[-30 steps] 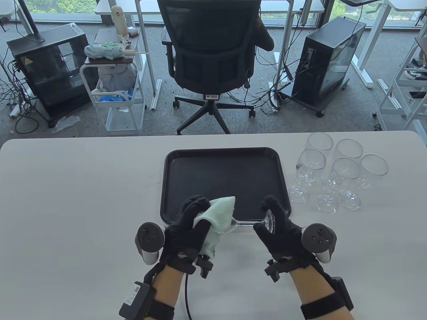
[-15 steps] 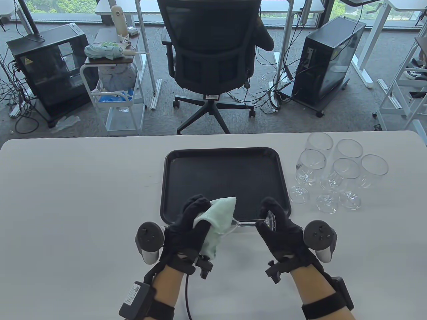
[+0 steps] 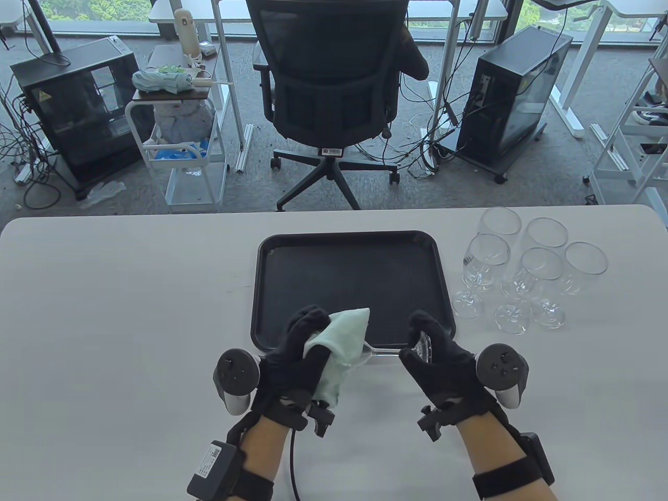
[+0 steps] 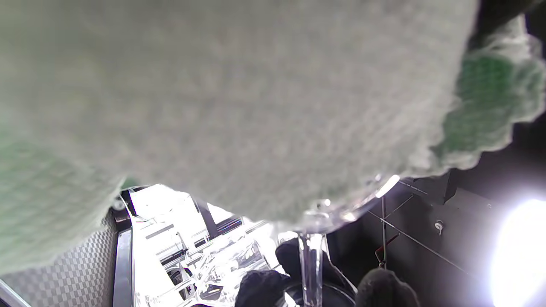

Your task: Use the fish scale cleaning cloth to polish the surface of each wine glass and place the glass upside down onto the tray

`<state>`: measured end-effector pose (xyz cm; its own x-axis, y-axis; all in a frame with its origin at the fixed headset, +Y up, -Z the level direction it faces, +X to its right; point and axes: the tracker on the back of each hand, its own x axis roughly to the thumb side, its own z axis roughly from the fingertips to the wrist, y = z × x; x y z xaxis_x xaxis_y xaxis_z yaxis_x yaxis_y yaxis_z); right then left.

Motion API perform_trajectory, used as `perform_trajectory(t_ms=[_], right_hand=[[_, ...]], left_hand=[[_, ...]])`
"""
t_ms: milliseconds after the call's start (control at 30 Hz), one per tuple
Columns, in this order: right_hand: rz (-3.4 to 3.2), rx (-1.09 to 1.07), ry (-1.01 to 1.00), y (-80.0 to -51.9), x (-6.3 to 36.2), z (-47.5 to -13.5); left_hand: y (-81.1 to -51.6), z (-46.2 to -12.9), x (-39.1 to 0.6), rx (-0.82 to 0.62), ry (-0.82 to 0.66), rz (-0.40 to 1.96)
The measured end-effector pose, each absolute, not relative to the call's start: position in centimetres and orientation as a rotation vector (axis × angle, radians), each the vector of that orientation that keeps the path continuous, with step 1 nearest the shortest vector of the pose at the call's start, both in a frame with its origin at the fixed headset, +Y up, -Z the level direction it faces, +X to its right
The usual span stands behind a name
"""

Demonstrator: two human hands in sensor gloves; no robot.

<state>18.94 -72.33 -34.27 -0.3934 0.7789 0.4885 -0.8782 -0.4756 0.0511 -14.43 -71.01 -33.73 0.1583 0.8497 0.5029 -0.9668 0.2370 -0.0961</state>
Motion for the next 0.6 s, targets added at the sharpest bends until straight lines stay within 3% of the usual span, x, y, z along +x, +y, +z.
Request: perform_trajectory(t_ms=[233,367,467,600], right_hand=[[2.154,0.745,-0.680,-71.0,18.3,-32.7],[2.011,0.593,-0.466,-71.3,18.4,-33.3],[1.886,0.519,-0.155,-71.9,18.5,-33.8],[2.054,0.626,-0.393,-71.4,18.4,-33.4]], left_hand=[[-71.4,-34.0,-14.8,0.170,-0.457,1.449],[-70.8,-33.7,-14.7,0.224,-0.496,1.404],[-70.5,-33.5,-14.7,0.306,-0.520,1.338],[-70.6,-33.5,-14.7,0.285,-0.487,1.340]])
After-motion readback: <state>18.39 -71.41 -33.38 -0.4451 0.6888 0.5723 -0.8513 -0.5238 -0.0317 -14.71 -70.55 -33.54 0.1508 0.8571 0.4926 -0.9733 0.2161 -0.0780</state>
